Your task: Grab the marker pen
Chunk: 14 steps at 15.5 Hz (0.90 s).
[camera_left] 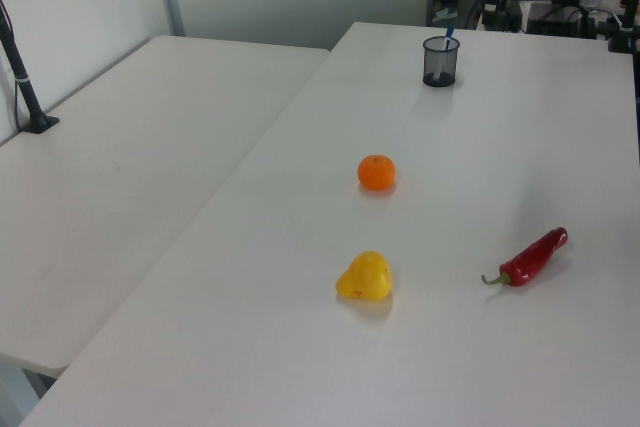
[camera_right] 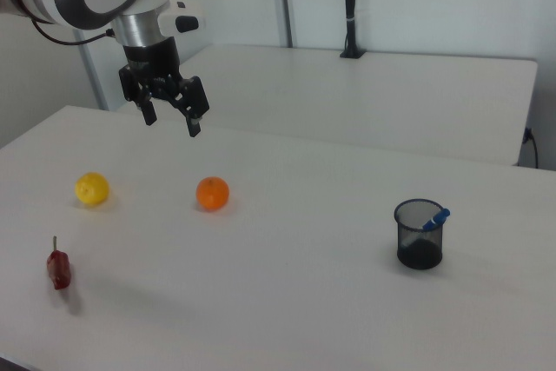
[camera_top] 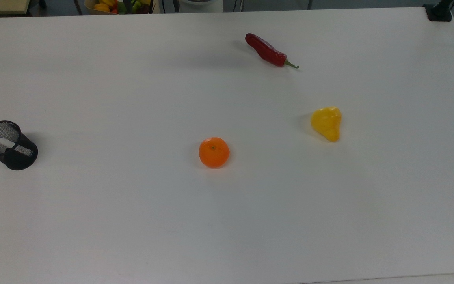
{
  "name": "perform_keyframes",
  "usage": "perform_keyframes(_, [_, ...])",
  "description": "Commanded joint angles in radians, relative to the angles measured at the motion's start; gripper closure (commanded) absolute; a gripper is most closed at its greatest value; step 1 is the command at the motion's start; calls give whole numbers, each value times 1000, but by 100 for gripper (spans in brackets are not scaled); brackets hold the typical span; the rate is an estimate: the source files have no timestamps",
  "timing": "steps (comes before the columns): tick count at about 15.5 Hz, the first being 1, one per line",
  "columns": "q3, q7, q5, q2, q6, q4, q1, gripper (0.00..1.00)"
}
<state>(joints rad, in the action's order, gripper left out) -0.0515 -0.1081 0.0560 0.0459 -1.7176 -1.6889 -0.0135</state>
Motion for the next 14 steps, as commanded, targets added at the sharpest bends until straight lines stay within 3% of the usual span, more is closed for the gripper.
perform_keyframes(1, [-2, -8, -2, 17, -14, -12, 0, 0])
perform_keyframes(9, [-4, -7, -1, 19, 7, -15, -2, 0])
perform_keyframes(14, [-22, 138, -4, 12, -52, 0, 12, 0])
